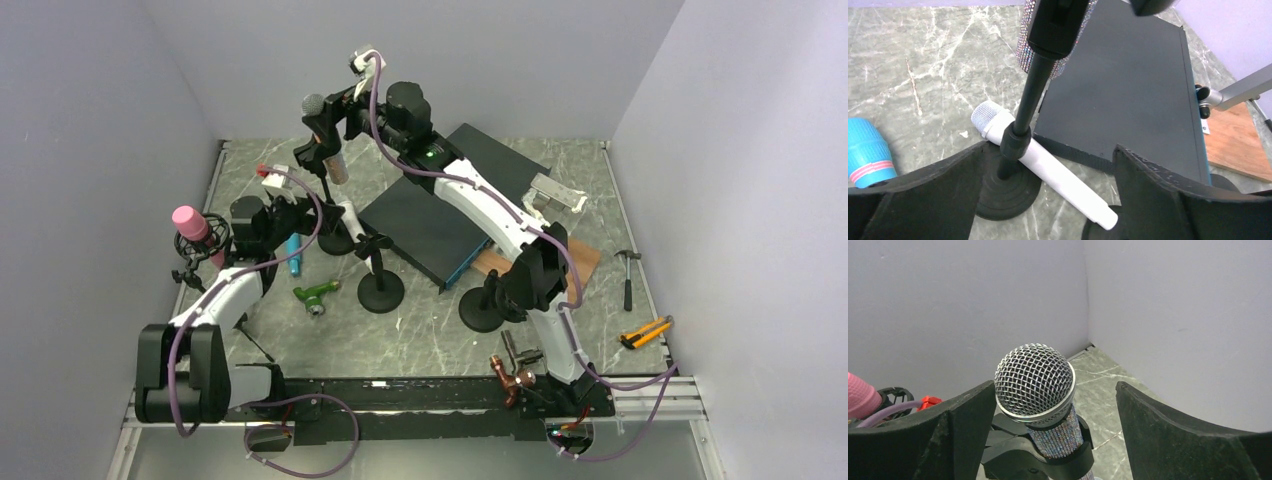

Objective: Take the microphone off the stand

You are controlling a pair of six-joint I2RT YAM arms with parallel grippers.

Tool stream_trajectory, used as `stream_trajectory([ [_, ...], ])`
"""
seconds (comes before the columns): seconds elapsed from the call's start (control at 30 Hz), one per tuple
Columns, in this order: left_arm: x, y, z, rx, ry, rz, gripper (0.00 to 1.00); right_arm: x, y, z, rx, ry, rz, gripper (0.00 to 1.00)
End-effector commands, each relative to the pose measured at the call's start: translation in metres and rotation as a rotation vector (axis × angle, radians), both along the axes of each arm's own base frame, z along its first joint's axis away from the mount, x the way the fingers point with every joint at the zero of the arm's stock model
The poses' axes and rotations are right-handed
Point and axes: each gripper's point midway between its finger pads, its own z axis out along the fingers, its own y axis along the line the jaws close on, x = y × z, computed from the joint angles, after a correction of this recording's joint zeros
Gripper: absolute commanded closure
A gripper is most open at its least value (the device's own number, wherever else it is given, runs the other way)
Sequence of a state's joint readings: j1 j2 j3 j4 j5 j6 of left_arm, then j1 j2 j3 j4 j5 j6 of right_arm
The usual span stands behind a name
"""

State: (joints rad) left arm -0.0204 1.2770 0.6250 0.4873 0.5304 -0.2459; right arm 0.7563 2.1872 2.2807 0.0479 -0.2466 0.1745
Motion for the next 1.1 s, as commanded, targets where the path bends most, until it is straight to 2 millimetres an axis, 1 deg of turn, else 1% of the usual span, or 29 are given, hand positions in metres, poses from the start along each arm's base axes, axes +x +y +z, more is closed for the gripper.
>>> stream_trajectory([
  [0.0, -0.014, 0.002, 0.013, -0.054, 0.02, 0.039, 0.01, -0.003, 0.008, 0.019, 0.033, -0.075, -0.01, 0.12],
  [0.1, -0.027, 0.001, 0.019, -0.05, 0.02, 0.023, 0.01, -0.001, 0.013, 0.013, 0.015, -0.073, -0.01, 0.14],
  [0.17, -0.038, -0.001, 0.021, -0.047, 0.019, 0.006, 0.01, 0.001, 0.015, 0.008, 0.007, -0.072, -0.012, 0.19],
  [0.2, -0.043, -0.003, 0.024, -0.045, 0.011, -0.003, 0.01, 0.002, 0.015, 0.008, 0.008, -0.073, -0.011, 0.23],
  [0.27, -0.049, -0.005, 0.036, -0.036, -0.009, -0.031, 0.01, 0.004, 0.018, 0.003, 0.006, -0.065, -0.01, 0.34],
  [0.33, -0.049, -0.007, 0.053, -0.021, -0.041, -0.049, 0.01, 0.004, 0.019, 0.001, -0.001, -0.062, -0.009, 0.45],
  [0.4, -0.045, -0.005, 0.077, 0.002, -0.088, -0.046, 0.0, 0.004, 0.018, -0.002, -0.016, -0.061, -0.012, 0.55],
  [0.47, -0.038, 0.0, 0.101, 0.047, -0.123, -0.027, 0.03, 0.003, 0.017, -0.004, -0.027, -0.064, -0.018, 0.61],
  [0.53, -0.028, 0.013, 0.112, 0.092, -0.098, 0.045, 0.04, 0.003, 0.015, -0.004, -0.034, -0.067, -0.026, 0.67],
  [0.57, -0.023, 0.019, 0.121, 0.113, -0.109, 0.07, 0.04, 0.003, 0.016, -0.004, -0.037, -0.068, -0.025, 0.7],
  [0.6, -0.021, 0.024, 0.124, 0.136, -0.107, 0.082, 0.02, 0.003, 0.016, -0.003, -0.038, -0.07, -0.023, 0.72],
  [0.67, -0.015, 0.025, 0.137, 0.15, -0.14, 0.081, 0.01, 0.002, 0.016, -0.003, -0.039, -0.071, -0.018, 0.76],
  [0.7, -0.013, 0.022, 0.14, 0.149, -0.147, 0.061, 0.01, 0.002, 0.016, -0.002, -0.038, -0.073, -0.017, 0.78],
  [0.73, -0.009, 0.025, 0.142, 0.15, -0.157, 0.05, 0.0, 0.002, 0.016, -0.001, -0.035, -0.074, -0.016, 0.79],
  [0.9, 0.007, 0.022, 0.151, 0.164, -0.185, -0.017, 0.01, 0.002, 0.014, 0.001, -0.032, -0.077, -0.02, 0.79],
  [0.97, 0.013, 0.02, 0.161, 0.168, -0.224, -0.036, 0.01, 0.001, 0.014, 0.002, -0.03, -0.076, -0.018, 0.8],
  [1.07, 0.024, 0.017, 0.158, 0.17, -0.204, -0.067, 0.01, 0.0, 0.014, 0.002, -0.025, -0.071, -0.014, 0.8],
])
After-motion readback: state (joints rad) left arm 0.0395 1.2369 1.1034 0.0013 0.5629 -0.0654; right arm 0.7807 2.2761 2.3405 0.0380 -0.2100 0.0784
